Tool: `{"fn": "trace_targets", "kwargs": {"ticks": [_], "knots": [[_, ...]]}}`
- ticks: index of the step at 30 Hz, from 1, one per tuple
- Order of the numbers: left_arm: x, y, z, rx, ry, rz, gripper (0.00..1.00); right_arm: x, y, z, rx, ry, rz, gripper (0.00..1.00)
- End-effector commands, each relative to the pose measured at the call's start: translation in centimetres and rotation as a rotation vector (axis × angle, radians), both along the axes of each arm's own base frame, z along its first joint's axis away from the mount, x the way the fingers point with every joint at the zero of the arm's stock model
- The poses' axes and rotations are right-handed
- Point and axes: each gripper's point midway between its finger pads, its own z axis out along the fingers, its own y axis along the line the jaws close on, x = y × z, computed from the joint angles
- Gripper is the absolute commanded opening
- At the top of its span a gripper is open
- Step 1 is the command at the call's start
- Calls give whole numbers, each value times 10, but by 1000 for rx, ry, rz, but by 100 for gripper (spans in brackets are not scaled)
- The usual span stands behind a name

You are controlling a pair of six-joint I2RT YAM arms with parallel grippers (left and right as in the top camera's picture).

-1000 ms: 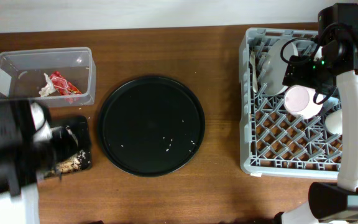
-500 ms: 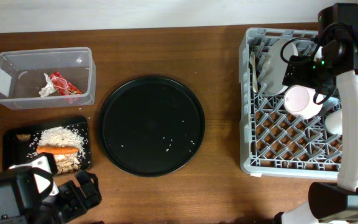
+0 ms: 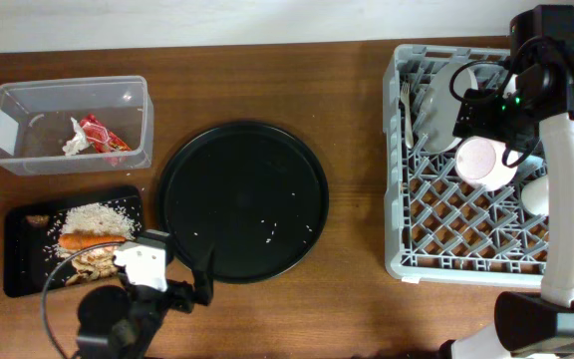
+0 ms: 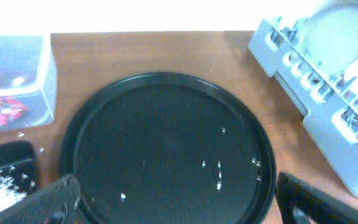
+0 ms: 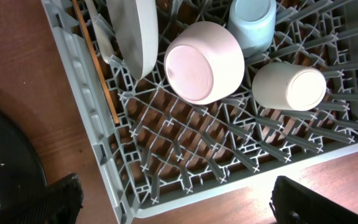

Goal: Sort waste into correct bins and load items into the dishwasher rack

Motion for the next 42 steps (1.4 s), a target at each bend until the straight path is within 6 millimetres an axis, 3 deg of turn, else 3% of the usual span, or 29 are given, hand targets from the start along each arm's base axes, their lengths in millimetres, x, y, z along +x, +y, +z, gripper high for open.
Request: {"fn": "trace_targets", "kwargs": {"ticks": [1,5,9,13,18,20,42], "knots": [[11,-5,-15,7,-151,-22,99,-1,-4,6,-14,-20,-16,99],[21,-1,-21,-3,-269,6,99,-1,-4,6,-14,-20,-16,99],[28,16,-33,13,-328,113,99,-1,-4,6,-14,-20,-16,99],[32,27,-32,10,-402,176,99,-1,-4,6,-14,-20,-16,99],[34,44,-58,41,-316,243,99,-1,-4,6,-14,-20,-16,99],[34,49,-57,43,-322,261,99,-1,-4,6,-14,-20,-16,99],[34,49,-57,43,-322,264,99,-1,-4,6,-14,-20,-16,99]]}}
